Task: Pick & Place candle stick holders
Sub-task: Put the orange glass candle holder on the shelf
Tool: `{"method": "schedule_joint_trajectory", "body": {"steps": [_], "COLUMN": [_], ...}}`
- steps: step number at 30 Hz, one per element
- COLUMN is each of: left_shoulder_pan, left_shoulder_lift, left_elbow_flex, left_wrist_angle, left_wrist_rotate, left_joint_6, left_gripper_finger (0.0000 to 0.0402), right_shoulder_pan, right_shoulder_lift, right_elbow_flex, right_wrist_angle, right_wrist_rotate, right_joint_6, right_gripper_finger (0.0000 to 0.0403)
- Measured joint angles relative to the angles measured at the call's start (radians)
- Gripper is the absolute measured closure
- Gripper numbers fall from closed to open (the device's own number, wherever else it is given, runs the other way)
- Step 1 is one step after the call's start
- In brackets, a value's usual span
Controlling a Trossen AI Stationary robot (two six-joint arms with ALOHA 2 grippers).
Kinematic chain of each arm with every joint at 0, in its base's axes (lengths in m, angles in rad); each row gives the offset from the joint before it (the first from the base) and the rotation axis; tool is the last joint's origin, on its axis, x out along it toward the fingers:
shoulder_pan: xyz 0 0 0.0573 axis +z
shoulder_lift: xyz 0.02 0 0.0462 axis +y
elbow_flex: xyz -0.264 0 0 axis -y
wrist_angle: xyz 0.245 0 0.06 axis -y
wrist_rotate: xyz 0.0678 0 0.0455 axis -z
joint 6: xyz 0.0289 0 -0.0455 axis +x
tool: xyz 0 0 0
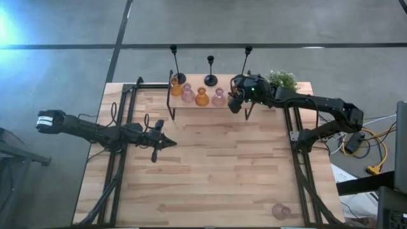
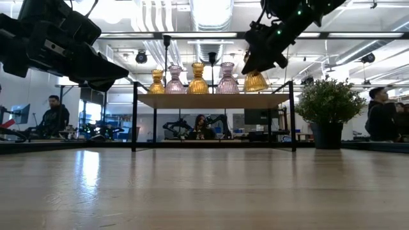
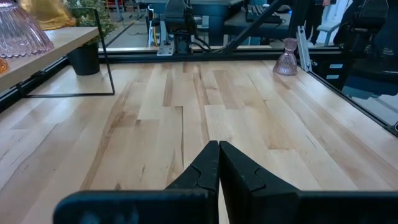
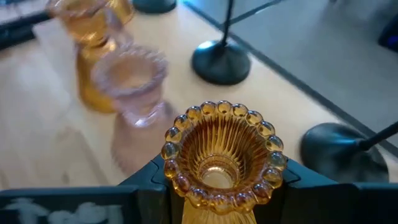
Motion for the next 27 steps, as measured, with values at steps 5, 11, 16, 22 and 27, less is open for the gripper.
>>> {"method": "schedule_joint_trajectory", "body": {"steps": [5,11,16,22,27], "left_shoulder_pan": [0.0,0.0,0.0,0.0,0.0], "left_shoulder_lift": [0.0,0.0,0.0,0.0,0.0], "left_elbow_flex": [0.0,0.0,0.0,0.0,0.0], "left_wrist_angle": [0.0,-0.001,-0.001,-0.001,-0.001], "left_wrist_rotate": [0.0,0.0,0.0,0.0,0.0], "left_joint_6": [0.0,0.0,0.0,0.0,0.0], "left_gripper_finger": [0.039,0.039,0.039,0.039,0.039], "right_shoulder_pan": [-0.026,-0.031,-0.031,-0.031,-0.03], "right_shoulder_lift": [-0.001,-0.001,-0.001,-0.001,-0.001], "right_elbow_flex": [-0.047,-0.09,-0.113,-0.116,-0.116], "right_wrist_angle": [0.085,0.149,0.189,0.202,0.216], "right_wrist_rotate": [0.001,0.023,0.027,0.053,0.053], "right_joint_6": [0.023,0.033,0.033,0.031,0.03], "right_gripper_finger": [0.0283,0.0283,0.0283,0.0283,0.0283]}}
